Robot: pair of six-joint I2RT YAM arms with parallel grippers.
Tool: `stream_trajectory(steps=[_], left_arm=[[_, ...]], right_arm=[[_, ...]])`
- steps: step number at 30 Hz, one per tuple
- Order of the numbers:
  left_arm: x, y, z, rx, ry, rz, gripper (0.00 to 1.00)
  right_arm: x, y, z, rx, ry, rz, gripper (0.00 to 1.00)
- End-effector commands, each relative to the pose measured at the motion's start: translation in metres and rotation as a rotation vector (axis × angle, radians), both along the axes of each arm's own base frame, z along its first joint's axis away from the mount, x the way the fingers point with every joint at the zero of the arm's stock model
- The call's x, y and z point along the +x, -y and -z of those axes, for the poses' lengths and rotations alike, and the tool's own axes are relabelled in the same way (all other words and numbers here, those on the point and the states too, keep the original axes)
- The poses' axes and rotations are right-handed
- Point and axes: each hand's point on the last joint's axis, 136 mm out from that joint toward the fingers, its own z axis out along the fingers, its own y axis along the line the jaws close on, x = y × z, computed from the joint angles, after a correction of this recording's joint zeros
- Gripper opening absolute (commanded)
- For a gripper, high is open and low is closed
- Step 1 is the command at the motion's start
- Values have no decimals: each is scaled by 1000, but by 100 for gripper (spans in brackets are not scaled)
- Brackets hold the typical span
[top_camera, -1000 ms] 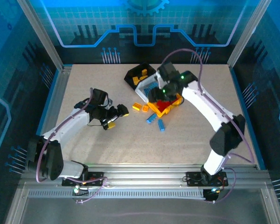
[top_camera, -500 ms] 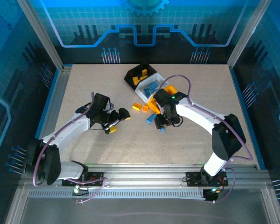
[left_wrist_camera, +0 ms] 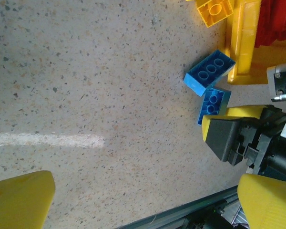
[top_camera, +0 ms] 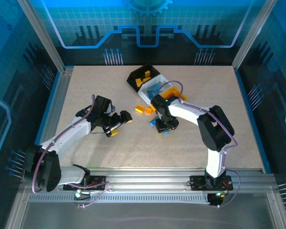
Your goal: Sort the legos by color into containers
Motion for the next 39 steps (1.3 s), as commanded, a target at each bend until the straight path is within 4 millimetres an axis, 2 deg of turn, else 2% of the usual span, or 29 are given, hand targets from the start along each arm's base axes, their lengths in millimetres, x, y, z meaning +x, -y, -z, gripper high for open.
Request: stream_trajectory(steps=[1,5,9,15,18,21,23,28,31,34,39], left_arm=[[-1,-3,-3,24,3,20,99],[3,-3,-2,22,-4,22,99],[8,-1,1,16,-11,22,99],[16,3,6,7,-18,20,99],[19,5,8,3,-22,17,99],[21,5,9,4,-23,15,99],[21,5,9,2,-25,13,99],[20,6,7,0,-24,26,99],[16,3,2,26,-11,51,99],[9,-2,-1,60,-5,79,99],[-1,-7,-4,97,1,118,99]], right_arm=[[4,-8,3,-6,10,-19,51],[4,-8,2,-16,8,-21,40],[1,-9,-7,-22,20,-32,29],[-16,-18,-27,32,7,-40,23],[-27,-28,-45,105,-11,-37,22],[-33,-45,-75,240,-15,-42,22],[-28,-56,-97,340,-27,-25,22],[20,-69,-155,568,29,87,22],[53,-69,-180,648,75,136,22],[84,-67,-190,676,113,187,23],[138,-58,-182,639,175,304,23]])
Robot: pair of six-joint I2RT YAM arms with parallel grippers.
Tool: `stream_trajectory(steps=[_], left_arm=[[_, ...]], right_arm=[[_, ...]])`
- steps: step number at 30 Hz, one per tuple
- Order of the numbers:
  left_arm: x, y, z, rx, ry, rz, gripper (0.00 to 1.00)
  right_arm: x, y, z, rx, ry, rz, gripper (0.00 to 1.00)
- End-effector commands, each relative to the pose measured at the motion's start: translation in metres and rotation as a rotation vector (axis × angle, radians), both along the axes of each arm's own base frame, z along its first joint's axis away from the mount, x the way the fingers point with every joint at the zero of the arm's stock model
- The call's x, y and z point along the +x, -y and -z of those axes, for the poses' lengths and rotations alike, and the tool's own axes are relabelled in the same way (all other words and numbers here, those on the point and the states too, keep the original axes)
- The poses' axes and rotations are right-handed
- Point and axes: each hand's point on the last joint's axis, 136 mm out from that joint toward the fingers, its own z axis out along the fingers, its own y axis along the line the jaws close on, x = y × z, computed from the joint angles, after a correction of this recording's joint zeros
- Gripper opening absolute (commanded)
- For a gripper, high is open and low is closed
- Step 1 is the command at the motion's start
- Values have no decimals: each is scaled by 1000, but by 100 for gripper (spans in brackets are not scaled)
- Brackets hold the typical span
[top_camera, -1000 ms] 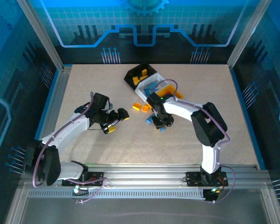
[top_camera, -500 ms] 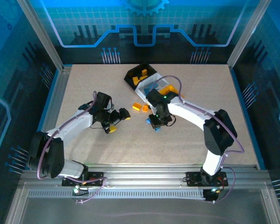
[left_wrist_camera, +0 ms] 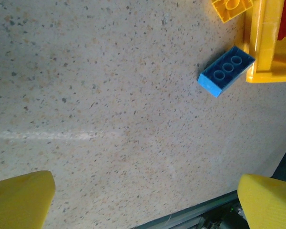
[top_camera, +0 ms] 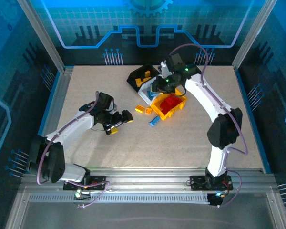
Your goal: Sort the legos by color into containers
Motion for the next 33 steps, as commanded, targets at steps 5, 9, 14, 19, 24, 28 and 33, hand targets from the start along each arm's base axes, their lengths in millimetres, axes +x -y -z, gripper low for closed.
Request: stream_trajectory(steps=[5,9,14,19,24,28,33], left_arm=[[-19,0,-13,77,31,115,99],[-27,5,-12,128,32,181,99],[-33,12,-10,151,27,232,99],[-33,14,-8,154,25,249,99],[-36,14,-3,163,15,267,99],[-37,14,-1,163,14,270,99],[-36,16,1,160,17,272,99]], right_arm=[[64,5,32,-50,-26,149,23],[90,6,49,-81,-16,199,23],[111,12,80,-111,-39,243,24],[120,18,105,-114,-77,266,26],[121,20,119,-129,-98,268,30],[118,20,126,-135,-117,260,39],[116,20,116,-127,-104,250,52]])
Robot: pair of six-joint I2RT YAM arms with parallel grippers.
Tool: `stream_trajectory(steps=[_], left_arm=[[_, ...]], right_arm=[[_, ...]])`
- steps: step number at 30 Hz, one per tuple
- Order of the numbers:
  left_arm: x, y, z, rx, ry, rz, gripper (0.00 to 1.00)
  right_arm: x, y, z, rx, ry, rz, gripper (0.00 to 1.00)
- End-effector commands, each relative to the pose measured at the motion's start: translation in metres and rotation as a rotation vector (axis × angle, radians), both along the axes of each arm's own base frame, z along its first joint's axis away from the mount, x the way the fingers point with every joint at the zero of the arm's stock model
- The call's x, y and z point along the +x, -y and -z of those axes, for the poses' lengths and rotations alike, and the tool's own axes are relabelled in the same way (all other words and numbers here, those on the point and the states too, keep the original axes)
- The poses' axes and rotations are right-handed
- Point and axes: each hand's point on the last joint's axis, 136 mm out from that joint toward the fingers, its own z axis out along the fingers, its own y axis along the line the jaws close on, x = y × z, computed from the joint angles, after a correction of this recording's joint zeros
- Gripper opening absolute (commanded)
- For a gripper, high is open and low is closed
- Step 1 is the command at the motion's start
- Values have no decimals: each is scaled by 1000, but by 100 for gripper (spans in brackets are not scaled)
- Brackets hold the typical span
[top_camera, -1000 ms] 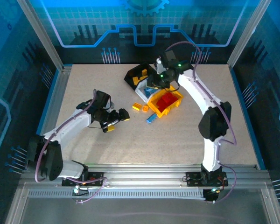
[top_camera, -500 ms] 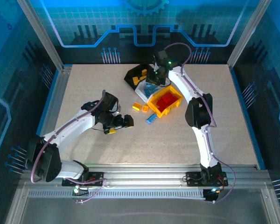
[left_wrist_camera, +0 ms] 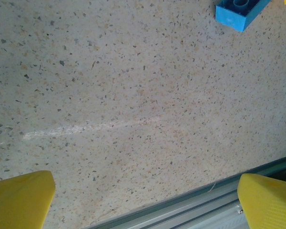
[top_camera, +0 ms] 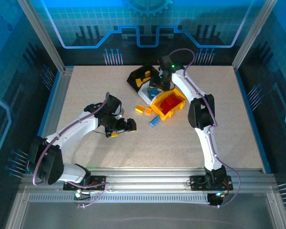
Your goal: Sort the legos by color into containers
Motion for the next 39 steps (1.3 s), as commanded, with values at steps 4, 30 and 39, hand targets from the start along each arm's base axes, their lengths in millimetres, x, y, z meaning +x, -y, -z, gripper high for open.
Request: stream_trajectory(steps=[4,30,39], left_arm=[[6,7,1,14,20,51,99],[92,119,62,198,168,621,93],[115,130,82,255,200,669,88]], right_arm=[[-5,3,-36,16,42,-18,56],[-232,84,-78,-74,14,-111,59],[-239,90,-80,-66,-4,-105,59]])
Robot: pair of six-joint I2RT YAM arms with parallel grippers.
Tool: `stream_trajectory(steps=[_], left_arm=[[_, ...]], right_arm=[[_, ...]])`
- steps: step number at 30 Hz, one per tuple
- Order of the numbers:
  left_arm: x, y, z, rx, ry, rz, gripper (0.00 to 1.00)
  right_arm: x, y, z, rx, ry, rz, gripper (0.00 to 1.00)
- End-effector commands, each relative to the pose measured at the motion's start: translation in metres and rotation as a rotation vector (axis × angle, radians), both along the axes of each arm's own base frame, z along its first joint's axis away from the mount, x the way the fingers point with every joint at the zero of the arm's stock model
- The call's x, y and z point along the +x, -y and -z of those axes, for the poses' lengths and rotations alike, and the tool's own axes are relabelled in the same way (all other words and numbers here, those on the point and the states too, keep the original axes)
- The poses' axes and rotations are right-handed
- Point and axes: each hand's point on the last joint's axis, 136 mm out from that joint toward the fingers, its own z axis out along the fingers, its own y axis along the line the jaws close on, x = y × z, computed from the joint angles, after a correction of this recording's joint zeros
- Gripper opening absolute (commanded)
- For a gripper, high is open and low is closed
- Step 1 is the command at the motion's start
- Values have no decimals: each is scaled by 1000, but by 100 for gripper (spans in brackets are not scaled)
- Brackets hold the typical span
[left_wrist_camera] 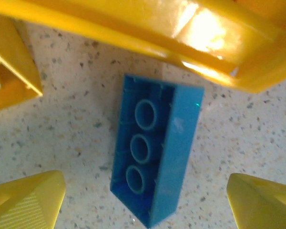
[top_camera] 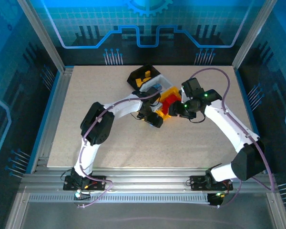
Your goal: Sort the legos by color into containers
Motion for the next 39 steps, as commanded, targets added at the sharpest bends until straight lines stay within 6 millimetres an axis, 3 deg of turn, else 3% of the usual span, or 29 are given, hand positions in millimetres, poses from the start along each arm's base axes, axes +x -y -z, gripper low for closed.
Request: stream_trajectory(steps=[1,7,14,19,31,39], left_arm=[[8,3,5,36,25,48,87],[14,12,14,56,24,76,80],[9,11,18,55,12,64,57],[0,4,15,54,0,42,46],[-33,-26,-3,-7,-46,-121,33],[-41,-46,-25,-82,-61,-251,29]], right_arm=[[-4,4,1,-2,-28,2,59],[1,1,0,6,-34,3,59],[5,-4,4,26,-49,13,59],[7,-7,6,36,-51,15,59],[13,-17,9,59,-50,-5,60],[11,-19,14,61,-56,-17,60]])
